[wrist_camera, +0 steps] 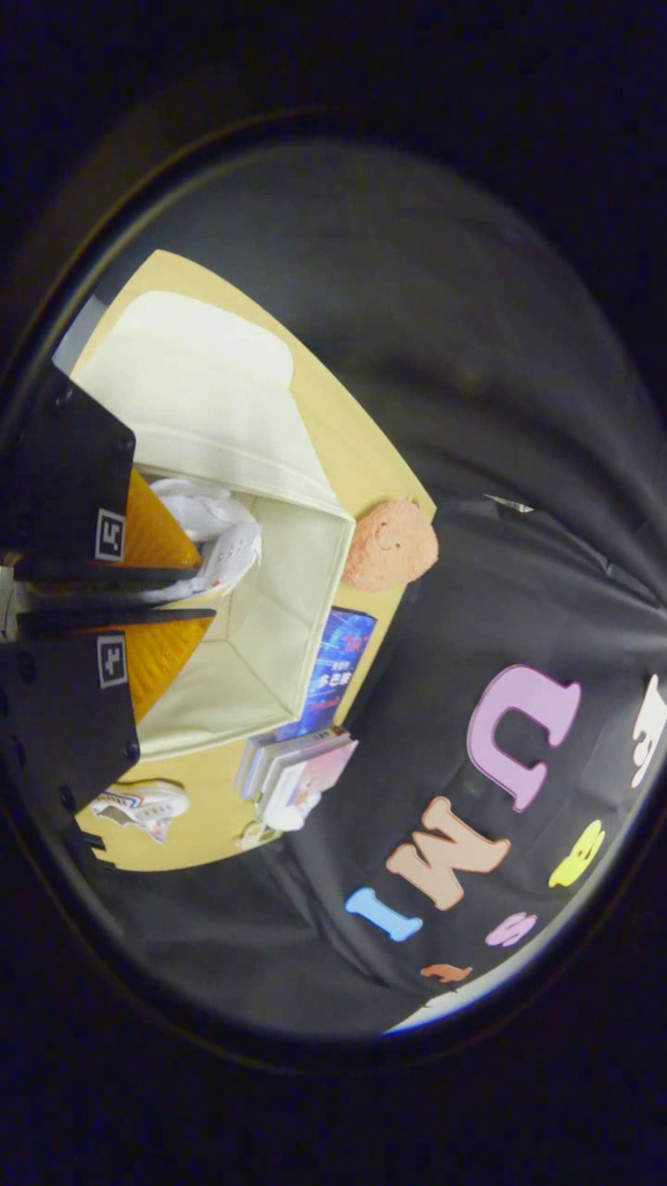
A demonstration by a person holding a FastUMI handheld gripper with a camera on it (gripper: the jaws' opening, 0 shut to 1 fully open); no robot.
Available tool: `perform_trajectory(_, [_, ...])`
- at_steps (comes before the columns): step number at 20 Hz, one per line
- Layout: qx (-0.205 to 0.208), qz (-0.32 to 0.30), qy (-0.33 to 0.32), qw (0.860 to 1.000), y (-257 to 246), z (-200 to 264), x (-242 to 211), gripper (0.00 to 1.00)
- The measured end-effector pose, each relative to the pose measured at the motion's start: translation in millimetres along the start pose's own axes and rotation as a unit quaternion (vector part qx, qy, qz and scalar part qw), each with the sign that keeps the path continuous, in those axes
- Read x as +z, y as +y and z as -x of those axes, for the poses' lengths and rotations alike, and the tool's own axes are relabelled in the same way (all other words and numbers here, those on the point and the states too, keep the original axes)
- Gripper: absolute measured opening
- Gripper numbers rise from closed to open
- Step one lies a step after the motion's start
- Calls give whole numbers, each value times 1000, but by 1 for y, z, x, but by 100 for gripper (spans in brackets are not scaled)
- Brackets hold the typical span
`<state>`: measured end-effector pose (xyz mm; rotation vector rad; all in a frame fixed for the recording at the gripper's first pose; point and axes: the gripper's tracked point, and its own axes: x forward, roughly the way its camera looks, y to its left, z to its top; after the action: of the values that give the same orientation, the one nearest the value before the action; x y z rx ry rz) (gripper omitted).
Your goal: Open the storage box then place both shoes into the box .Put the left shoe in first, then the right shoe, with the right side of both shoes facing outward in a uniform manner.
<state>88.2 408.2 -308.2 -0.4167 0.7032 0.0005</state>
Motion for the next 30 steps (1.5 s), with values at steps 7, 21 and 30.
perform_trajectory(7, [122,-174,-4,977,9,53,25,73])
perform_trajectory(21, [-80,-216,-12,973,-265,61,-63,100])
perform_trajectory(30, [-198,-205,88,955,-383,20,-206,100])
